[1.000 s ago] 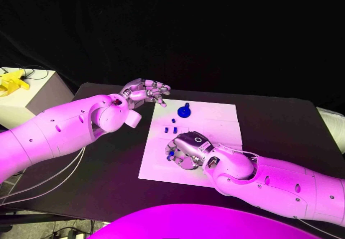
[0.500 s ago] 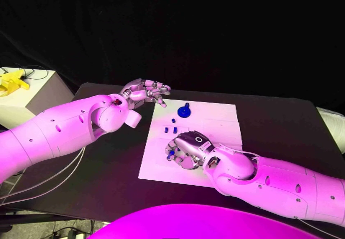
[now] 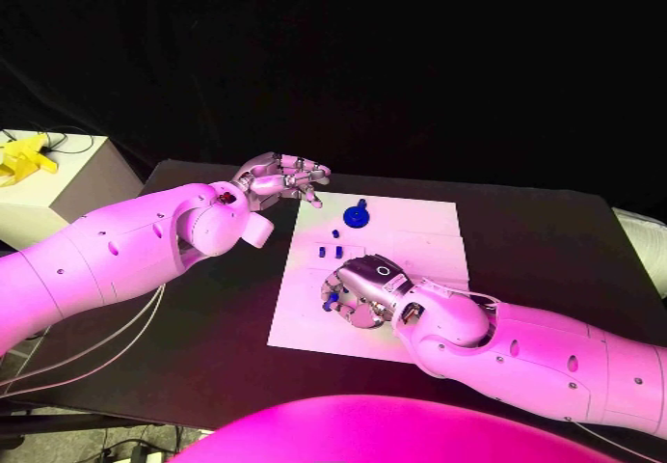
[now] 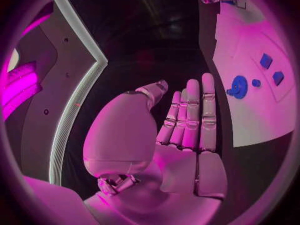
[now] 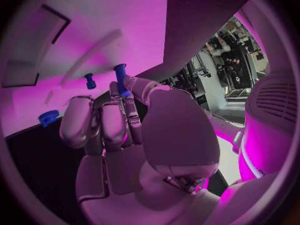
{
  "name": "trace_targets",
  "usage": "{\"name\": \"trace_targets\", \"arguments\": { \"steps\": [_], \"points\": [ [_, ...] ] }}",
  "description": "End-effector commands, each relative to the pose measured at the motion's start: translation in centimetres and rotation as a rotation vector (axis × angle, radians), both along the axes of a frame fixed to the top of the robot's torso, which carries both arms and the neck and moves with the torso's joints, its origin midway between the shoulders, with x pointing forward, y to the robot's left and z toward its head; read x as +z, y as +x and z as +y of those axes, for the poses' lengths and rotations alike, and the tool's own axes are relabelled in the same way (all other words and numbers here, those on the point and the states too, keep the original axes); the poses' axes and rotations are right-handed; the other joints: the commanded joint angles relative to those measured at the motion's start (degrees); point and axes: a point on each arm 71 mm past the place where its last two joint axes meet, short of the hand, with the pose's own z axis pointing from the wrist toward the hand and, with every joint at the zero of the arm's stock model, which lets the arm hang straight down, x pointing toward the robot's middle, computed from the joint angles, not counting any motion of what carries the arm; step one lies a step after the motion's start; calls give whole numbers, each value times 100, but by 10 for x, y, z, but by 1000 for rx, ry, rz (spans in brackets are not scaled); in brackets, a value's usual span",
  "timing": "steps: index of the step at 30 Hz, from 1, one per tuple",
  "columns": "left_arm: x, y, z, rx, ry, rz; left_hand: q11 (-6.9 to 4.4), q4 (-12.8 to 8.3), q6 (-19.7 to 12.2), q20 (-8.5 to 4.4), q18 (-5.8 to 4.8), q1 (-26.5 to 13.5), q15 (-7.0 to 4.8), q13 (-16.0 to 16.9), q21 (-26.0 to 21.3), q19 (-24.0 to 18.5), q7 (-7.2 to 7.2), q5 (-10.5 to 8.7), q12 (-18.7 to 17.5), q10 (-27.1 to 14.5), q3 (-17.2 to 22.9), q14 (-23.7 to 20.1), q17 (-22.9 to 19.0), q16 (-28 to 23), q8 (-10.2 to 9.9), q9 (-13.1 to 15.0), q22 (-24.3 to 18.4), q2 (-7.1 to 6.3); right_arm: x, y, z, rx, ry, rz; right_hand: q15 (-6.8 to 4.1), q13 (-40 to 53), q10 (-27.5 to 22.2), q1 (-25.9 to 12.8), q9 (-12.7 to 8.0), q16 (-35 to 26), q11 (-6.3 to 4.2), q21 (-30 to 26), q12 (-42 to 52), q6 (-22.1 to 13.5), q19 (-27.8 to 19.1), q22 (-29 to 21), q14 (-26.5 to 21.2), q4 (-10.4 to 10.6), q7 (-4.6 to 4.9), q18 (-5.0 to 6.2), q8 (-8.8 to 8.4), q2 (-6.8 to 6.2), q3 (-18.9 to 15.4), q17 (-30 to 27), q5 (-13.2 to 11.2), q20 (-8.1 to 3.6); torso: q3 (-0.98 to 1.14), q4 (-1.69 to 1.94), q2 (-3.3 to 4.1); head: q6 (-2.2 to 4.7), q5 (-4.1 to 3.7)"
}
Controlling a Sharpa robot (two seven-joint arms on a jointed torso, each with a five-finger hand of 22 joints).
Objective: Assemble the parts on the task board
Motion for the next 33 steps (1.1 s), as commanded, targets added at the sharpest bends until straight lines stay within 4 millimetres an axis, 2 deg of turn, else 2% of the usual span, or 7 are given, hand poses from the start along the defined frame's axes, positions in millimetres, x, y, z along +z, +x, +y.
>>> {"name": "trace_targets", "arguments": {
  "steps": [1,13,16,19,22,26,33],
  "points": [
    [1,-1,-2,-18,-13,-1,16,-1,-18,0,76,4,16,-8,-26,46,9,2,-23,3,-30,2,9,-40,-11,-9,-6,72,-3,1,0,10,-29,-1,-31,6,347,-10,6,1,-305,-38,17,10,-12,-5,5,-182,26,-101,11,25,175,-5,20,-13,2,4,6,0,11],
    [1,-1,-2,-18,-12,-2,16,-1,-18,0,76,4,16,-8,-26,46,9,2,-23,3,-30,2,9,-40,-11,-9,-6,72,-5,-1,3,17,-29,6,-27,7,338,-57,22,-16,-299,-62,-6,-6,-25,-22,-5,-202,31,-97,16,6,178,-39,19,-11,-3,-2,1,0,14],
    [1,-1,-2,-17,-12,-2,16,-1,-18,0,76,4,16,-8,-26,46,9,2,-23,3,-30,2,9,-40,-11,-9,-6,72,-5,-1,3,21,-20,10,20,-10,204,-293,20,-181,-240,-305,-119,-199,-127,-232,-89,-208,88,-54,-69,-166,53,-302,320,23,-1,0,0,0,15],
    [1,-1,-1,-16,-12,-1,16,-1,-18,0,76,4,16,-8,-26,46,9,2,-23,3,-30,2,9,-40,-11,-9,-6,72,-4,0,3,25,-9,11,93,-74,-78,-502,-31,-197,-148,-445,-185,-432,-183,-344,-95,-161,162,-34,-219,-350,-47,-320,379,80,2,-1,0,0,21],
    [1,-1,-1,-16,-11,-1,16,-1,-18,0,76,4,16,-8,-26,46,9,2,-23,3,-30,2,9,-40,-11,-9,-6,72,-4,0,2,24,1,8,174,-212,-778,-640,-98,-439,-54,-1217,-157,-710,-472,-1026,-217,-148,196,113,-402,-541,-238,-705,360,164,1,-4,0,0,16],
    [1,-1,-1,-16,-11,-1,16,-1,-18,0,76,4,16,-8,-26,46,9,2,-23,3,-30,2,9,-40,-11,-9,-6,72,-4,2,0,14,12,1,214,-202,-1361,-519,-157,-863,7,-2019,-122,-908,-739,-1707,-459,-186,234,241,-545,-490,-654,-1314,371,226,4,-6,0,0,12],
    [1,-1,-1,-15,-10,0,16,-1,-18,0,76,4,16,-8,-26,46,9,2,-23,3,-30,2,9,-40,-11,-9,-6,72,-3,3,-3,-3,20,-6,242,-187,-1661,-276,-219,-1015,30,-2363,59,-945,-766,-1974,-533,-142,243,286,-625,-327,-1218,-1546,409,242,7,-5,3,0,-1]
  ]
}}
